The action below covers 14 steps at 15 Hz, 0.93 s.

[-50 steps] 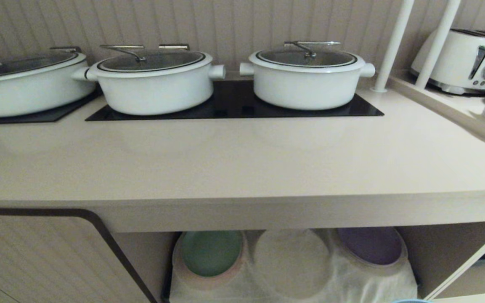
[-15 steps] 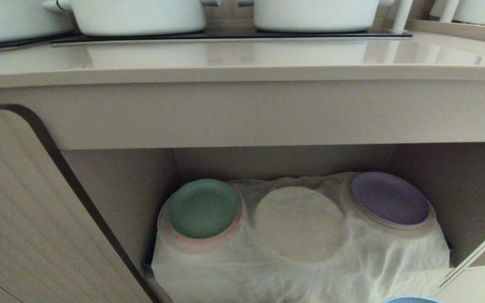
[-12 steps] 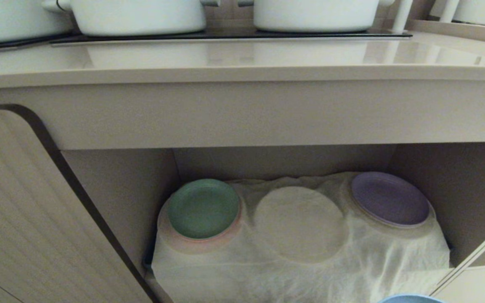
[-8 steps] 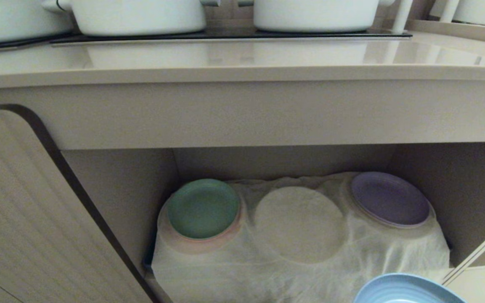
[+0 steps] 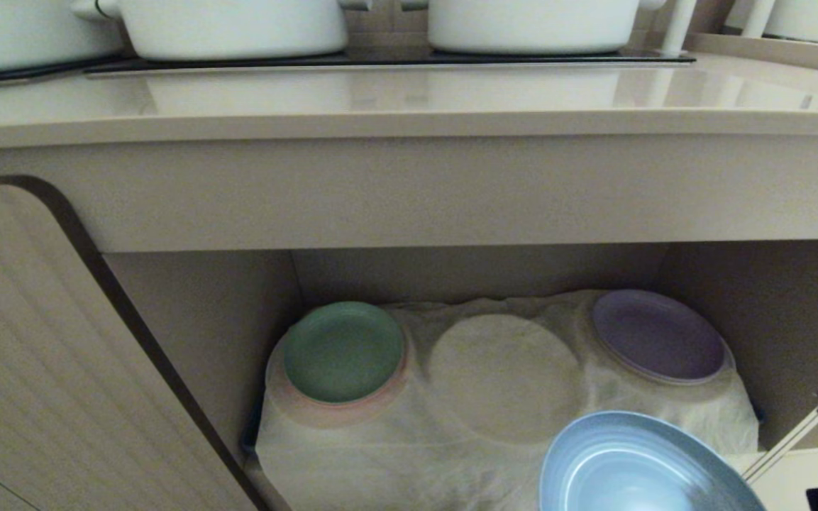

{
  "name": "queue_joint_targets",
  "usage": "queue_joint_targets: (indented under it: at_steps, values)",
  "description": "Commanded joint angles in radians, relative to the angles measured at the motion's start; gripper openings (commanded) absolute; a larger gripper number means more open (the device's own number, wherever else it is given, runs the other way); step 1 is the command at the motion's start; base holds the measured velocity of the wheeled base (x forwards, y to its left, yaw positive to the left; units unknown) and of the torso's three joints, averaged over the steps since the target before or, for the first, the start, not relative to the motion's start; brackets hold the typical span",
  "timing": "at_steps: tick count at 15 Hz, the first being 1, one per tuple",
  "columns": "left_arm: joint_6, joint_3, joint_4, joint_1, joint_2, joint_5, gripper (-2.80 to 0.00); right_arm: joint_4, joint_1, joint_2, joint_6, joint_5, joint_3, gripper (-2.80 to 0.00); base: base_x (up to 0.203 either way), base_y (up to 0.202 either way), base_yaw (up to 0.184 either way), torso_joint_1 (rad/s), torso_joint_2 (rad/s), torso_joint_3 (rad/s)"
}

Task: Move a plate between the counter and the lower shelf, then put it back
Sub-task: Put the plate in the cupboard

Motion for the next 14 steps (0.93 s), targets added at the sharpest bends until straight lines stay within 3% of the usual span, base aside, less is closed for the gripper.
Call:
queue_joint_targets:
  at_steps: [1,9,14]
  values:
    - [-0.001,-0.001,-0.001,0.0,0.0,0.001,-2.8,-0.047,0.001,0.112,0.003,0.023,-0.003,-2.8,0.0,0.0,0.0,0.0,0.0,0.0]
    - [-0.001,-0.001,-0.001,0.0,0.0,0.001,-2.8,-0.284,0.001,0.347,0.005,0.084,-0.009,-2.8,0.0,0.0,0.0,0.0,0.0,0.0]
    - [-0.001,0.0,-0.001,0.0,0.0,0.001,-2.8,-0.338,0.001,0.482,0.053,0.082,-0.115,-2.8,0.0,0.0,0.0,0.0,0.0,0.0]
